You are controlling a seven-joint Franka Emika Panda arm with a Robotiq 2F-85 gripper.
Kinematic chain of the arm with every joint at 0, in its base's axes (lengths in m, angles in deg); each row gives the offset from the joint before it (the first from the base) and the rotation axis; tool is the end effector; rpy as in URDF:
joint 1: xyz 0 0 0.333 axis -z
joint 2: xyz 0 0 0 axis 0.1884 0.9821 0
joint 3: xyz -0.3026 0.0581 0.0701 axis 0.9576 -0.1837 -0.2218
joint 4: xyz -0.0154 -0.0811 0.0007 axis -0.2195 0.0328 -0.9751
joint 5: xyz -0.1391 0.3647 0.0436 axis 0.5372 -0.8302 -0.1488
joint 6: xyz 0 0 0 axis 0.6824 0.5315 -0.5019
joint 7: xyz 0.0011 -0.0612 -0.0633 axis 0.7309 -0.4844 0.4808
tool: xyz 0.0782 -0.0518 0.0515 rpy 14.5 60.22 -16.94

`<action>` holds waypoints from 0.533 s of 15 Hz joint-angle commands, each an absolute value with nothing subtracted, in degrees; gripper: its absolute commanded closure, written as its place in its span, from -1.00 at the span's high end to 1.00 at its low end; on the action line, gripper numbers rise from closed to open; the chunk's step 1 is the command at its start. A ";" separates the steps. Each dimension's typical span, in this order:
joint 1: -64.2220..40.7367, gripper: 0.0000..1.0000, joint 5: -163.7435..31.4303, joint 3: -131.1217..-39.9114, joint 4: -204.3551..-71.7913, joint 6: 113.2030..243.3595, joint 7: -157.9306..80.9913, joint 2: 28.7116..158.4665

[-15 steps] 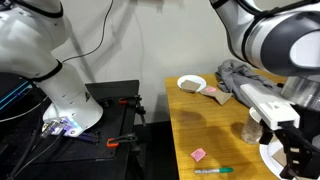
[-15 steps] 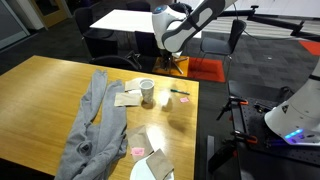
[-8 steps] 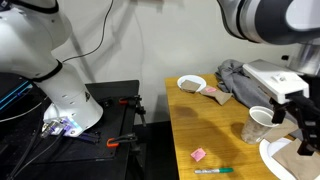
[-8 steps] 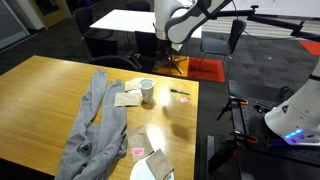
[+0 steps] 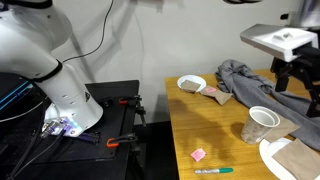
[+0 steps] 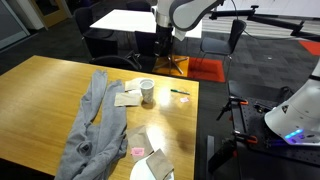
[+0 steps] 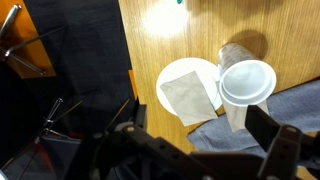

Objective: Take the green marker out of the cup and set it on the table

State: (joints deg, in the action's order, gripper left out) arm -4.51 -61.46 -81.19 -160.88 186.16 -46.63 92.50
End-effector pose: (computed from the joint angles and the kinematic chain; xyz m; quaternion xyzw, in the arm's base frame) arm 0.5974 -0.1517 0.3435 0.9916 -0.0433 0.0921 0.0800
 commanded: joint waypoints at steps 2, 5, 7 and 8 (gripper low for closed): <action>-3.02 1.00 -66.83 -83.79 -164.16 182.49 -55.97 86.21; -3.07 1.00 -68.95 -84.38 -164.25 180.02 -60.40 84.42; -3.23 1.00 -69.84 -84.74 -163.82 178.25 -62.89 84.01; -3.60 1.00 -68.20 -84.10 -162.53 180.24 -59.76 86.21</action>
